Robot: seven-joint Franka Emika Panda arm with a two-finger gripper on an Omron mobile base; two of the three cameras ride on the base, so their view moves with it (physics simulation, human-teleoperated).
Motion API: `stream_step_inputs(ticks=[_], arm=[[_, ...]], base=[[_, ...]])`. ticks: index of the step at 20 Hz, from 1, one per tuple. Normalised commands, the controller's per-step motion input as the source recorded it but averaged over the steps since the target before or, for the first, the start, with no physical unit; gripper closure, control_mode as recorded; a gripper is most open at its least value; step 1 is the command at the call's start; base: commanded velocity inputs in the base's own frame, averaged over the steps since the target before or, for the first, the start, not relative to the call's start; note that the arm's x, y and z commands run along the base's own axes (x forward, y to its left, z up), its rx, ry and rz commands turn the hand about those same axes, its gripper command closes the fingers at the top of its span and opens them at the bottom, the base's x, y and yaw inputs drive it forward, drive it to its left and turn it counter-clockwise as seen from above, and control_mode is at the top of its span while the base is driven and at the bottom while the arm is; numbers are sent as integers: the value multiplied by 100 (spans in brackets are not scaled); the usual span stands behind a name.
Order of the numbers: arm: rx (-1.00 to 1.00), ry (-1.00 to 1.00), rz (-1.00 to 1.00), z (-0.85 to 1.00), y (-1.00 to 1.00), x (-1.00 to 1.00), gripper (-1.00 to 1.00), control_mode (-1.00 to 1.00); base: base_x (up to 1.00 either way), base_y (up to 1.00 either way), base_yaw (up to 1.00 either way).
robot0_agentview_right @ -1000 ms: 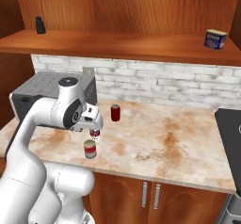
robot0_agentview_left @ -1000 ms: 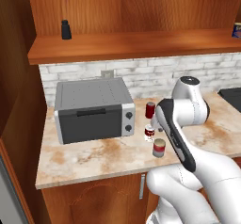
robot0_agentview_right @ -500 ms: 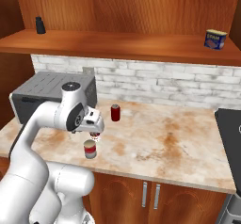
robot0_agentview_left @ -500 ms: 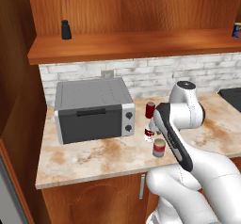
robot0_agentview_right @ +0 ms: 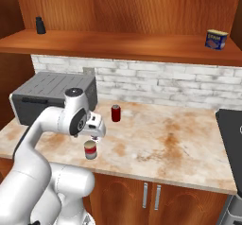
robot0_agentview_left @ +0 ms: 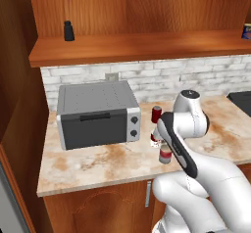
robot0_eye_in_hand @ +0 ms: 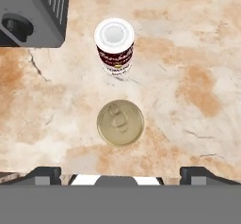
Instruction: Pick the cans from the counter and place them in their designated side in the cabinet.
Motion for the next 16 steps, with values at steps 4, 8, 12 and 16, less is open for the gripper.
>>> stream_step_inputs(ticks=[4, 8, 12, 16], arm=[[0, 0, 0, -24, 0, 10, -100, -100], [0, 1, 0, -23, 0, 3, -100, -100], [0, 1, 0, -22, 0, 0, -100, -100], [0, 1, 0, -22, 0, 0, -100, -100]], base=[[0, 0, 0], [0, 0, 0], [0, 0, 0], [0, 0, 0]])
